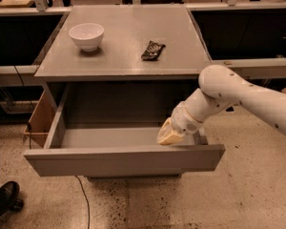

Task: Open top drawer

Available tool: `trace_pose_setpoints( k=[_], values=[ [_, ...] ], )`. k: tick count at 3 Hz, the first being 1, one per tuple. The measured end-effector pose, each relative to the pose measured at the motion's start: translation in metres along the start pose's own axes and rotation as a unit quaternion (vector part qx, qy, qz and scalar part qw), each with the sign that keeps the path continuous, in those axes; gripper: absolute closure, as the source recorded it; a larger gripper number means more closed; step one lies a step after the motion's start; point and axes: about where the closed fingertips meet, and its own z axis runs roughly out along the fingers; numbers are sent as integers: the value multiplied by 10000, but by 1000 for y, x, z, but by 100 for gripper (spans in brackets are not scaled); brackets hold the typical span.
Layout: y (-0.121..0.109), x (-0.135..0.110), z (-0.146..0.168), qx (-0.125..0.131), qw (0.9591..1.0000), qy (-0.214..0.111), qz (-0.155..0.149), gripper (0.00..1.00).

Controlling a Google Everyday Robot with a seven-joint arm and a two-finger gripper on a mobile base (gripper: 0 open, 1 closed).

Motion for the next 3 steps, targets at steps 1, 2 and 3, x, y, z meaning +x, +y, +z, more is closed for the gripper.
trace_pose_setpoints(
  k=[1, 2, 3],
  values=[
    [12, 0, 1, -140, 9999, 5, 42, 100],
    [41, 0, 4, -676, 9977, 25, 98, 100],
    [46, 0, 5, -800, 9967, 33, 114, 100]
  ],
)
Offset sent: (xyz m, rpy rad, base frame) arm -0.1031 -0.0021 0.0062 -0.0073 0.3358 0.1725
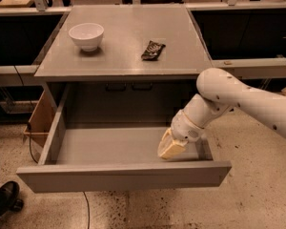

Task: Open top drawer

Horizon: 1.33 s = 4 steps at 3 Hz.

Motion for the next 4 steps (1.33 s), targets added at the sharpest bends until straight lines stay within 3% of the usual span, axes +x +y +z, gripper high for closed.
trace_pose_setpoints(
  k=[1, 2, 3, 4],
  values=[
    [23, 1, 7, -505, 9987, 30, 62, 100],
    [60, 6, 16, -1172, 9930, 68, 156, 100],
    [77, 8, 19, -1461, 9890, 80, 209, 100],
    [73, 13, 5, -1113, 9933, 92, 308, 100]
  ],
)
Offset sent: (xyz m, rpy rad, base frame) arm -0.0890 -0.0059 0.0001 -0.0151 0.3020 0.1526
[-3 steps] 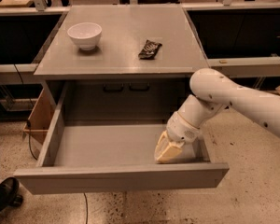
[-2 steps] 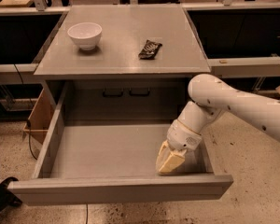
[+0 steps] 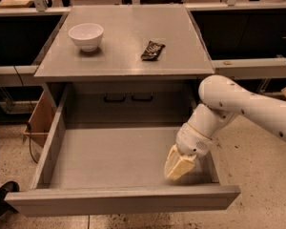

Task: Open top drawer

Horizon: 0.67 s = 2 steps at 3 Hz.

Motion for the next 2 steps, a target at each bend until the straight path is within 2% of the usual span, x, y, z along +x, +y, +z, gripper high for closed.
trace_pose_setpoints(
  k=[1, 2],
  values=[
    [-9, 8, -32, 685, 9975, 63, 127, 100],
    [-22, 24, -87, 1702, 9850, 183, 233, 100]
  ],
)
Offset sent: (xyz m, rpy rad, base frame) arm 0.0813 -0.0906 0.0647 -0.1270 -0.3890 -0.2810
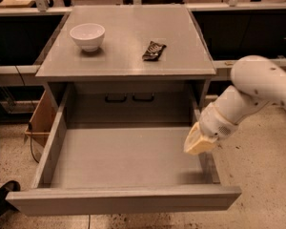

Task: Open top drawer

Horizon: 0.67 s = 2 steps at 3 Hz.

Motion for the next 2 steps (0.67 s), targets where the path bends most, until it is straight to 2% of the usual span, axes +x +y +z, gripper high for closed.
trace_pose_setpoints(
  k=[1, 2],
  values=[
    [-39, 15, -61, 1272, 9919, -43, -14, 98],
    [-57, 24, -111, 2087, 9779, -150, 24, 75]
  ],
)
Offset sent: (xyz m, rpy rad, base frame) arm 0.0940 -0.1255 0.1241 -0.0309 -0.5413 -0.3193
